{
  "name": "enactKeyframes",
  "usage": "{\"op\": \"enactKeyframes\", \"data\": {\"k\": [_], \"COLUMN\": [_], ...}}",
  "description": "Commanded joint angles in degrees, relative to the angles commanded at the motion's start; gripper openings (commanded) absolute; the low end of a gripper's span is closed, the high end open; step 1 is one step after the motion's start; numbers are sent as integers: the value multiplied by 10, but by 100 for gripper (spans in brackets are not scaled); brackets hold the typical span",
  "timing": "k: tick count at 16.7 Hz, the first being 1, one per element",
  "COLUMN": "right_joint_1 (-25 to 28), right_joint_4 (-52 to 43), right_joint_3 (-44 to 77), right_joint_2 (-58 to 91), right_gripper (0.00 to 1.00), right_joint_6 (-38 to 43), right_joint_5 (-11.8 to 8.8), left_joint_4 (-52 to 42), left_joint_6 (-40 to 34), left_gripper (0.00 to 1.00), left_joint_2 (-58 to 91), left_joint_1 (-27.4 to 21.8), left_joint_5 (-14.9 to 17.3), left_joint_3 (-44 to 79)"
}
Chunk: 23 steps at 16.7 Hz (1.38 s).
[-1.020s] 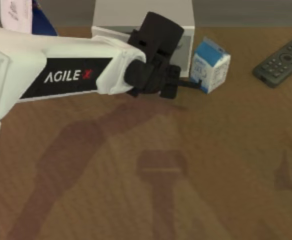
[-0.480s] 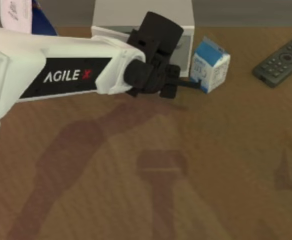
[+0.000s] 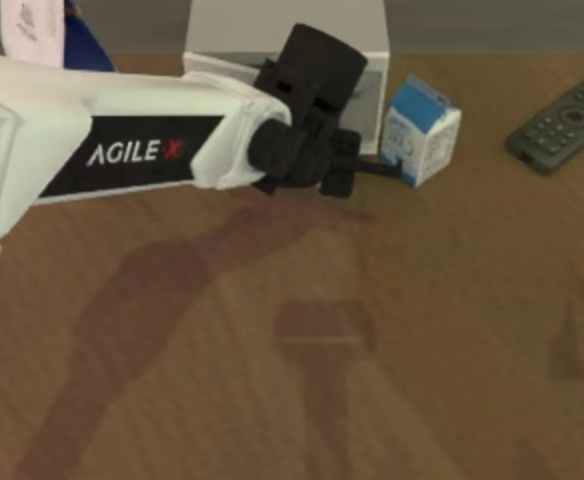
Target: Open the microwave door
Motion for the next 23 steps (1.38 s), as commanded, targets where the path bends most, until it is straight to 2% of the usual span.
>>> {"op": "enactKeyframes", "data": {"k": [5, 14, 23], "right_joint_1": [0, 0, 0], "right_joint_4": [0, 0, 0], "right_joint_3": [0, 0, 0], "right_joint_2": [0, 0, 0], "right_gripper": [100, 100, 100], "right_joint_6": [0, 0, 0], "right_joint_5": [0, 0, 0], "left_joint_4": [0, 16, 16], "left_joint_6": [0, 27, 27], "left_gripper": [0, 0, 0], "left_joint_2": [0, -18, -18], "left_joint_1": [0, 6, 6], "left_joint_5": [0, 21, 21], "left_joint_3": [0, -29, -29]}}
